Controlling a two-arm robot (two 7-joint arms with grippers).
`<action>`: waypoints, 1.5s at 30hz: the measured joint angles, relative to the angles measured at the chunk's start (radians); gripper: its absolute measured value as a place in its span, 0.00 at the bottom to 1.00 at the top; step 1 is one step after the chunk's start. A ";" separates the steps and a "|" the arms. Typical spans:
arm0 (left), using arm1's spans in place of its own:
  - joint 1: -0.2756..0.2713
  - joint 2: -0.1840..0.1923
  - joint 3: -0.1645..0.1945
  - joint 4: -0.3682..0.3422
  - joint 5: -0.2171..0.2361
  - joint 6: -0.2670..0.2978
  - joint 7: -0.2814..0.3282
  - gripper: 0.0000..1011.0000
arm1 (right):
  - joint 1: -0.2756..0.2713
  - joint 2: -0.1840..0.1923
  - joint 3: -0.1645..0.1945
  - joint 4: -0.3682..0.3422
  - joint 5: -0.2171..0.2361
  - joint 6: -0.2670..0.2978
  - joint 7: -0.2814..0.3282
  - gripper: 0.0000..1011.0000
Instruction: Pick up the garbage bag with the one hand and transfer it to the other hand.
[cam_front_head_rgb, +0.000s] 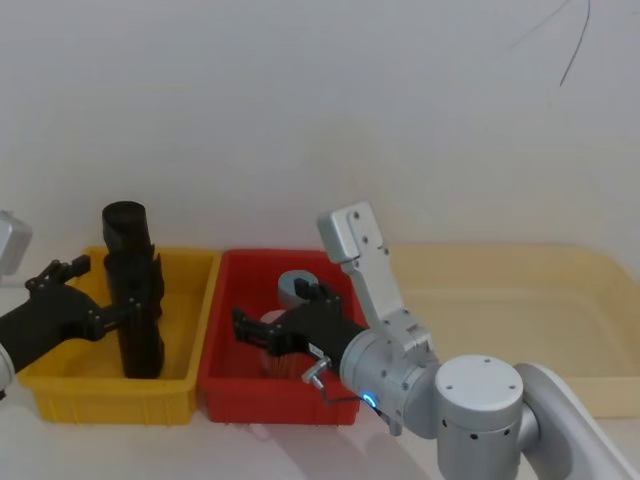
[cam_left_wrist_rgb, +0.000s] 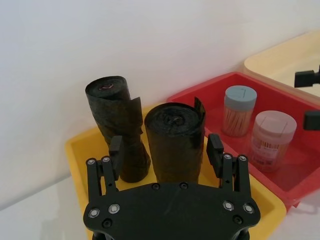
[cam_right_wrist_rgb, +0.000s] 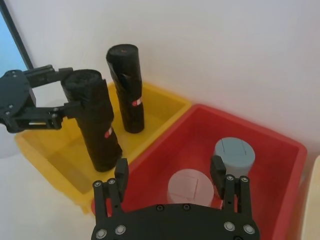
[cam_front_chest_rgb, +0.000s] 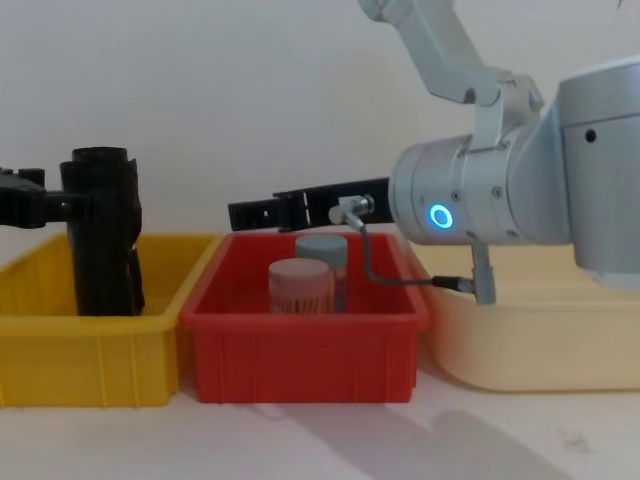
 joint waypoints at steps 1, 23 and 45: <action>-0.006 -0.004 0.002 0.009 -0.001 -0.004 -0.004 0.99 | -0.001 0.001 0.002 0.002 0.000 0.001 0.000 0.99; -0.123 -0.046 0.057 0.156 -0.022 -0.037 -0.083 0.99 | 0.009 -0.014 0.016 0.060 -0.011 -0.005 0.019 0.99; -0.165 -0.053 0.088 0.209 -0.033 -0.041 -0.124 0.99 | 0.064 -0.039 0.011 0.153 -0.030 -0.009 0.056 0.99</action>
